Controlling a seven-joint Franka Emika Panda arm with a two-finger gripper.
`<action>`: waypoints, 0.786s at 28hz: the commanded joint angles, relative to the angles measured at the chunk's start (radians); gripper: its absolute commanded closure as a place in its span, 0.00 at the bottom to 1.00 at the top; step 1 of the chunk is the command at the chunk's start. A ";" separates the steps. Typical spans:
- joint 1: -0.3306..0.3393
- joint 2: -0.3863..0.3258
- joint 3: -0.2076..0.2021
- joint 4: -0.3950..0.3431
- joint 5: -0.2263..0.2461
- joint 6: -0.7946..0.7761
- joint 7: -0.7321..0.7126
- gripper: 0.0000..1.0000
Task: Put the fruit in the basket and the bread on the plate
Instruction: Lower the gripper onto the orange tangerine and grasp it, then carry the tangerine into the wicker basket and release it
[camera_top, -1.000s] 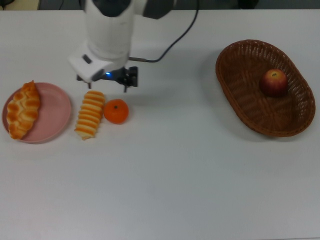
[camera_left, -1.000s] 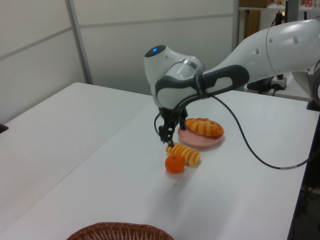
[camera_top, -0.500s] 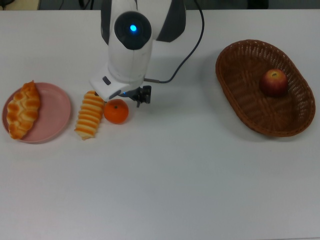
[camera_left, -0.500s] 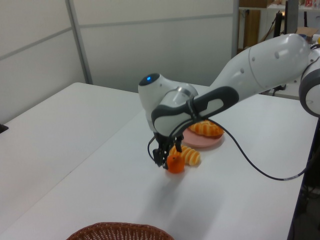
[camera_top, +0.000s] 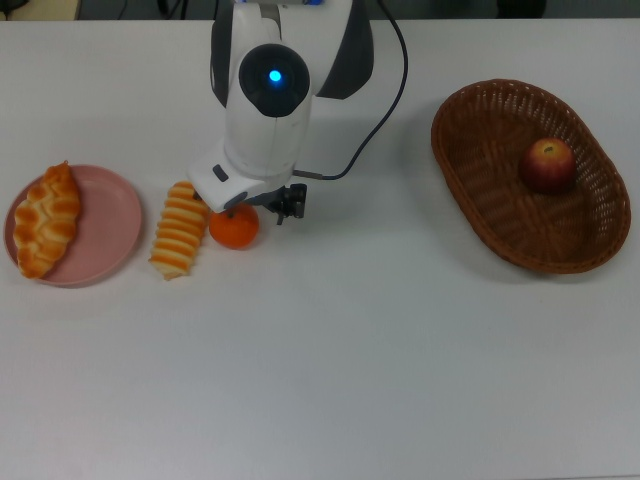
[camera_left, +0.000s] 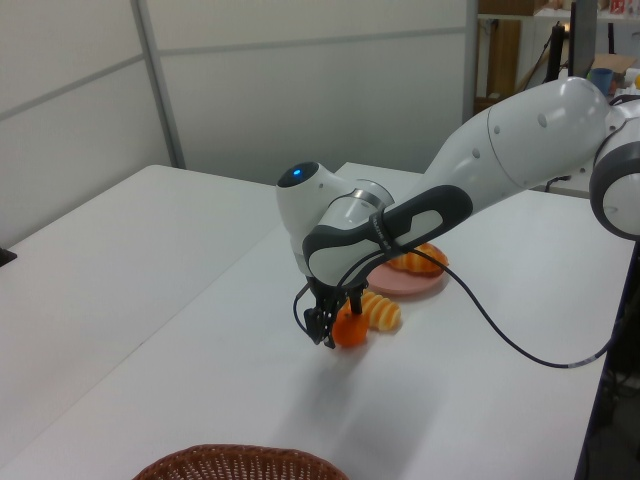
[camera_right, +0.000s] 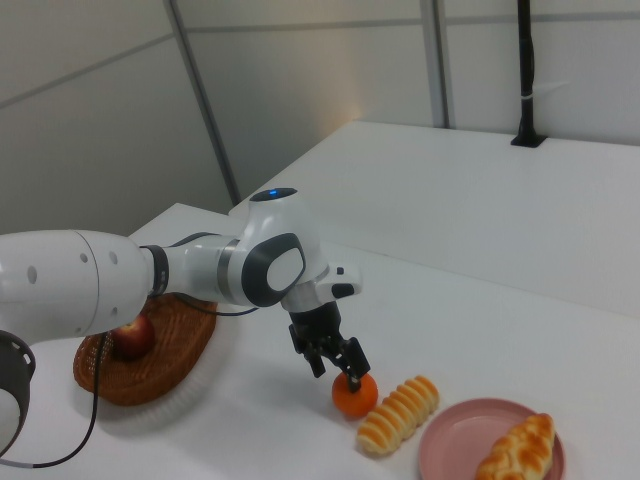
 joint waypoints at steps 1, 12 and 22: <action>-0.017 -0.004 -0.012 -0.011 0.001 0.033 0.005 0.00; -0.029 0.022 -0.012 -0.015 -0.016 0.033 -0.010 0.00; -0.005 0.044 -0.009 -0.013 -0.018 0.033 0.002 0.81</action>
